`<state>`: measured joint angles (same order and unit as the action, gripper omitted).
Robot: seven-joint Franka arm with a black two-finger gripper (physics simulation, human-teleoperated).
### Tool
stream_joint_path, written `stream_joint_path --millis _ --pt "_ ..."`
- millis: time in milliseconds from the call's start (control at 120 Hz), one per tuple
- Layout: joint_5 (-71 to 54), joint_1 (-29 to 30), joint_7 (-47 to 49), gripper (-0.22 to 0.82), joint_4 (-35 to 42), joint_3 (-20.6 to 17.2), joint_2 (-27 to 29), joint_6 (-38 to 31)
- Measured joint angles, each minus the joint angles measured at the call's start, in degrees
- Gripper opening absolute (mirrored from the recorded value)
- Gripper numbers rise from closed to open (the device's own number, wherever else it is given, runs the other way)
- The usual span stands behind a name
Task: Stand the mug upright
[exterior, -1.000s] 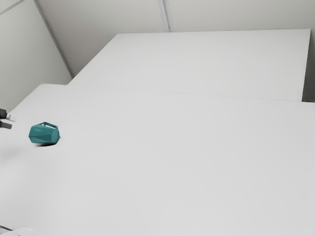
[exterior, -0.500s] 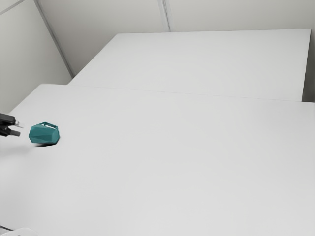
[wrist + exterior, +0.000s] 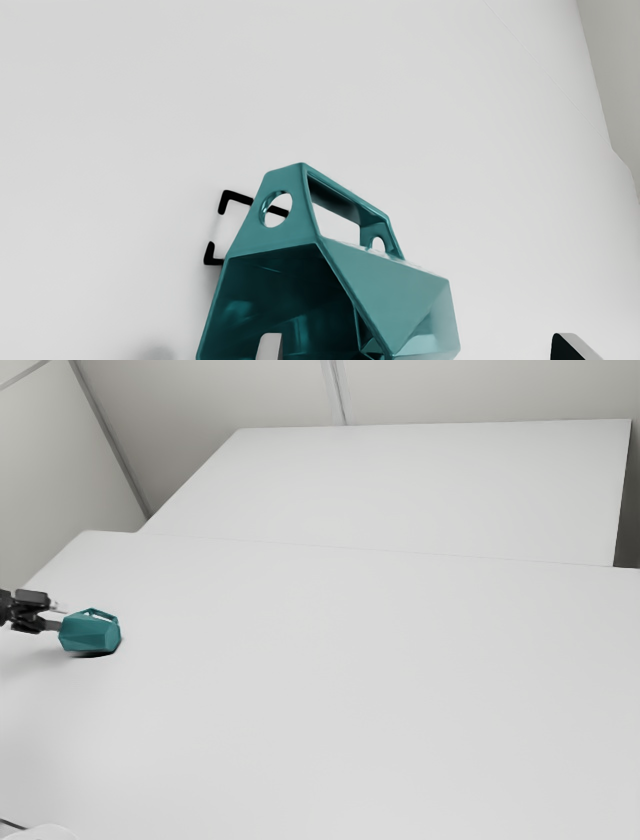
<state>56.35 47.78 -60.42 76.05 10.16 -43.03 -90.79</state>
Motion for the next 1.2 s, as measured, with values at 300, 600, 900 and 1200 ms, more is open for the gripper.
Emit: stream_joint_path --millis 300,600,900,1200 --pt "0.39 -0.89 -0.68 0.58 0.44 -1.18 -0.77 -0.05" --pt "0.33 -1.28 -0.93 0.32 0.47 -1.31 -0.88 0.04" --pt "0.15 -1.67 -0.98 -0.03 0.42 -2.28 -0.60 0.07" --pt "-1.82 -5.00 -0.89 -0.14 1.17 -3.39 2.22 -0.52"
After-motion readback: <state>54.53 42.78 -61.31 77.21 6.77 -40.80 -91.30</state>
